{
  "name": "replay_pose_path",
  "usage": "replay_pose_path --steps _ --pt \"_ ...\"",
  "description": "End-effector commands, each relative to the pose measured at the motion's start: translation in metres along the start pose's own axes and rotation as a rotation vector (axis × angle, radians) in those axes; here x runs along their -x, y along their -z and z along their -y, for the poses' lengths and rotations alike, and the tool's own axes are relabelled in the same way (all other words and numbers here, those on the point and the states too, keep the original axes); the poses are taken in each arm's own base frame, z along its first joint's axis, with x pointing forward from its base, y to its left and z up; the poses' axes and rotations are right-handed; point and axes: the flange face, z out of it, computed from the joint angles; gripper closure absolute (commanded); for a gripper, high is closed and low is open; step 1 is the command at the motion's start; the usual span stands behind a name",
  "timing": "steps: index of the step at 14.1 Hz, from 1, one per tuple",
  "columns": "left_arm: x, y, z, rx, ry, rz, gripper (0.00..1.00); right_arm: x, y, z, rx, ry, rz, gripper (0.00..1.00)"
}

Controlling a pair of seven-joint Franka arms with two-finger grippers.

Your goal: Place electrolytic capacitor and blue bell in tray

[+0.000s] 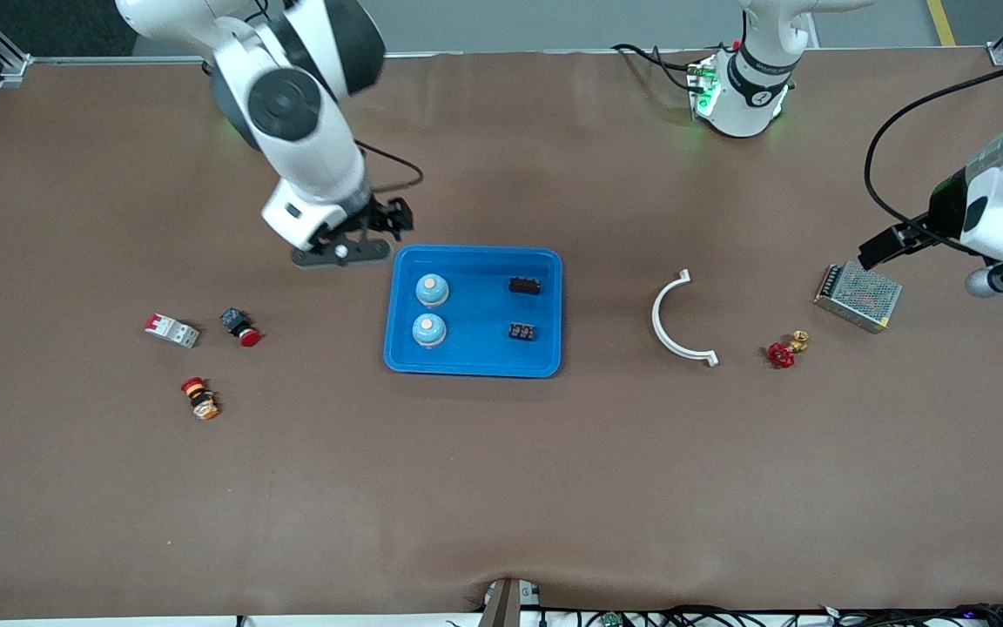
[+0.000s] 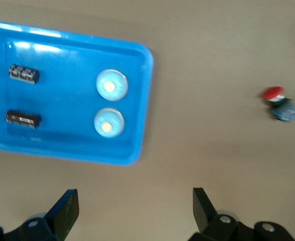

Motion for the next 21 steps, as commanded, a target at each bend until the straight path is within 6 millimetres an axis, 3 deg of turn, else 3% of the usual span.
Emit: replay_pose_path --steps 1,3,5,8,11,14,16,21 --pt "0.022 0.000 0.017 0.036 -0.057 -0.044 0.00 0.009 0.056 -0.055 -0.024 0.001 0.011 0.00" --pt "0.020 0.000 0.019 0.062 -0.059 -0.060 0.00 0.005 0.087 -0.096 -0.033 0.019 0.016 0.00" --pt "0.010 0.016 0.023 0.101 -0.048 -0.080 0.00 -0.003 0.108 -0.137 -0.047 -0.027 0.003 0.00" --pt "0.011 0.025 0.021 0.088 -0.258 -0.107 0.00 -0.009 0.122 -0.184 -0.047 -0.054 -0.025 0.00" --pt "0.010 0.040 0.026 0.084 -0.502 -0.140 0.00 -0.013 0.135 -0.247 -0.059 -0.070 -0.059 0.00" --pt "0.002 0.051 0.027 0.171 -0.481 -0.168 0.00 -0.011 0.149 -0.299 -0.050 -0.129 -0.095 0.00" --pt "-0.008 0.060 0.024 0.169 -0.466 -0.190 0.00 -0.013 0.155 -0.308 -0.027 -0.143 -0.120 0.00" --pt "-0.019 0.087 0.010 0.136 -0.381 -0.240 0.00 -0.029 0.144 -0.313 0.004 -0.150 -0.113 0.00"
